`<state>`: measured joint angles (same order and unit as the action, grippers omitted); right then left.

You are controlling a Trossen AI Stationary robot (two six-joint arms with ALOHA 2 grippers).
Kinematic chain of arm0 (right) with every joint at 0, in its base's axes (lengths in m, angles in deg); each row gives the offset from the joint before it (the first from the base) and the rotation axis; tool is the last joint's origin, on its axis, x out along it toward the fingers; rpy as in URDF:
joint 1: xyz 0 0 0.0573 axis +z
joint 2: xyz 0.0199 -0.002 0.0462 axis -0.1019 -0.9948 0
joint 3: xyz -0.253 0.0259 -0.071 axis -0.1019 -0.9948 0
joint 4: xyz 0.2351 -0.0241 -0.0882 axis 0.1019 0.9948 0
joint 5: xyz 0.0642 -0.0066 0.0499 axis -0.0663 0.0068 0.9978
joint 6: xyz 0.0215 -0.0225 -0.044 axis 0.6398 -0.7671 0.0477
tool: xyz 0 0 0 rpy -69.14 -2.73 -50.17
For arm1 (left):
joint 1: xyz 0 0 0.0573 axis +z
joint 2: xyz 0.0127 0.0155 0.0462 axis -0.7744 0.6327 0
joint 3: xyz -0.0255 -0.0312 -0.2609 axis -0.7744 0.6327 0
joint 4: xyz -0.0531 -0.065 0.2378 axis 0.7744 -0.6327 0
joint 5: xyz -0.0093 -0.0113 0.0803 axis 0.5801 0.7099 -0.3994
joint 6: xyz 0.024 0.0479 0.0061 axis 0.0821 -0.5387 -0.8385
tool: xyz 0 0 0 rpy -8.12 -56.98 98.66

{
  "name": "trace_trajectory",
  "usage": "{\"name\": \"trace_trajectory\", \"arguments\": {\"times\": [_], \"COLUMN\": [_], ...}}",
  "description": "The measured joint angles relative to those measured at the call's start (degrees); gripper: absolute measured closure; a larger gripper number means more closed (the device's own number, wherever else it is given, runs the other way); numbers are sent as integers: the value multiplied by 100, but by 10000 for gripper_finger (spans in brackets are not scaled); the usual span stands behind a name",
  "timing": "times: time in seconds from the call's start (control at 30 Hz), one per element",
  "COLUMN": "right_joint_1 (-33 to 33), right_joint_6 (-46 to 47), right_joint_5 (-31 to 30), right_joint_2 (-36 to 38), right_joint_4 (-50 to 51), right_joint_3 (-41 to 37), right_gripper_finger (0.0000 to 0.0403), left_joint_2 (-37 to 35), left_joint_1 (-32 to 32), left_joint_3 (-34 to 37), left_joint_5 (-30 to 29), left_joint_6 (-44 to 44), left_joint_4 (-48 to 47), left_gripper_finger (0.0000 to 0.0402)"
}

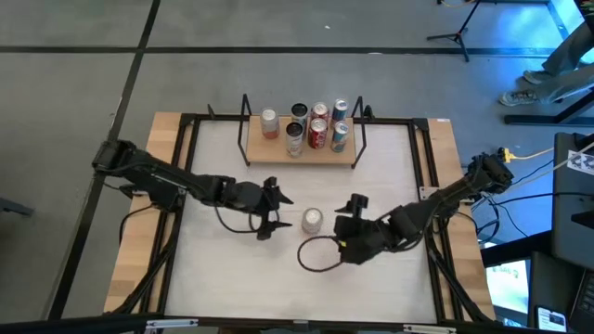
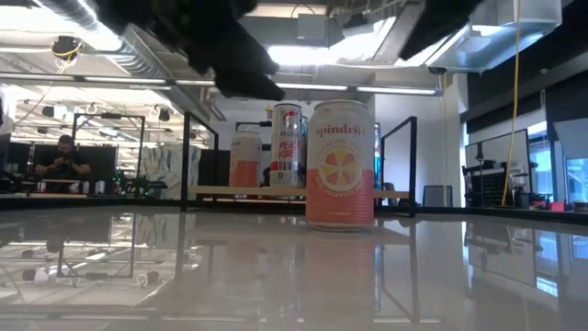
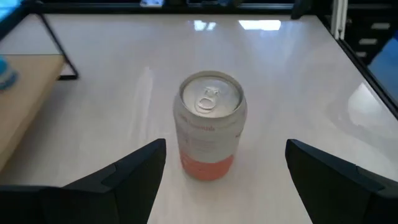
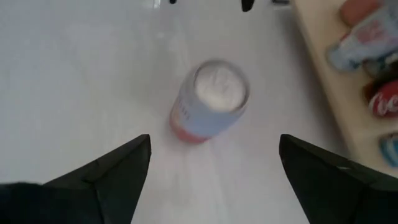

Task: Place canned beverage on shelf
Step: Put the white soda can on the shelf

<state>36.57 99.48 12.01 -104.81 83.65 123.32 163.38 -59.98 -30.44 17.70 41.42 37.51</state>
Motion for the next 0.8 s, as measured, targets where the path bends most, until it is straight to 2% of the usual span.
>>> {"name": "trace_trajectory", "arguments": {"times": [0.1,0.37,0.63,0.8], "right_joint_1": [386,1359,1818,1737], "right_joint_6": [481,1936,2782,3092], "right_joint_5": [-180,-1275,-1666,-1709], "right_joint_2": [21,23,13,11], "right_joint_4": [398,1295,1242,1141], "right_joint_3": [-7,-14,-721,-1226], "right_gripper_finger": [54,54,54,54], "left_joint_2": [346,1088,1701,1917], "left_joint_1": [145,530,678,729], "left_joint_3": [-293,-1146,-1454,-1476], "left_joint_5": [297,1366,1737,1459], "left_joint_6": [-259,-729,-844,-990], "left_joint_4": [25,47,32,225], "left_gripper_finger": [82,82,82,82]}}
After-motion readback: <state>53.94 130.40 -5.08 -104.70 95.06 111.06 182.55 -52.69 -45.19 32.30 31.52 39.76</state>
